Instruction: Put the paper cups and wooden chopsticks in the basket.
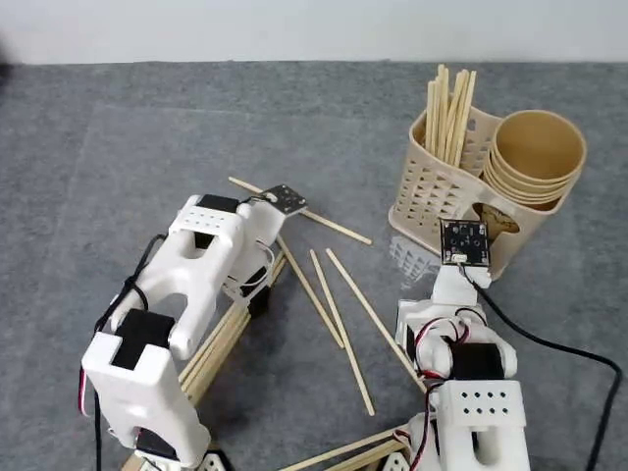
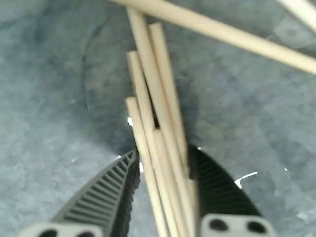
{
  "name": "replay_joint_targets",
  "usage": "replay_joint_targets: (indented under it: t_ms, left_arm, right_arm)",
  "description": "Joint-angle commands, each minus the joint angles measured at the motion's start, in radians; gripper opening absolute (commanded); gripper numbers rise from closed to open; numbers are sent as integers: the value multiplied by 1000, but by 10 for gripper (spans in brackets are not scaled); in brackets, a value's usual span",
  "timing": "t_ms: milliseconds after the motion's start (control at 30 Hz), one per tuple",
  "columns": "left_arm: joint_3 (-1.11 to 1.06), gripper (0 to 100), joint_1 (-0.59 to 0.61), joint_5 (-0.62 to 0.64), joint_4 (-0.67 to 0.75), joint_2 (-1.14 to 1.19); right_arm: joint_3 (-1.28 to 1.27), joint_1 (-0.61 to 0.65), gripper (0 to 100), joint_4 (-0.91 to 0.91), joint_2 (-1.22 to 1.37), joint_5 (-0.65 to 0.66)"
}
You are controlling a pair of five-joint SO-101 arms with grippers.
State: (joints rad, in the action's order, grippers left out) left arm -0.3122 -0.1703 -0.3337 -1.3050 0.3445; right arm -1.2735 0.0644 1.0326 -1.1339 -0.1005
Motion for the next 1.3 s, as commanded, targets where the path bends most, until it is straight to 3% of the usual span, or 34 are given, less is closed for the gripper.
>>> replay_joint_targets:
  t_ms: [0, 267, 1100, 1267]
  left_arm:
    - [27, 55, -20, 14, 2, 35]
    - [31, 13, -92, 14, -5, 29]
    - [516, 11, -98, -28, -446, 29]
    - [587, 10, -98, -28, -450, 28]
  right_arm:
    - [6, -1, 8, -24, -19, 14]
    - [6, -1, 8, -24, -19, 14]
    - [6, -1, 8, -24, -19, 14]
    - [8, -1, 8, -24, -19, 14]
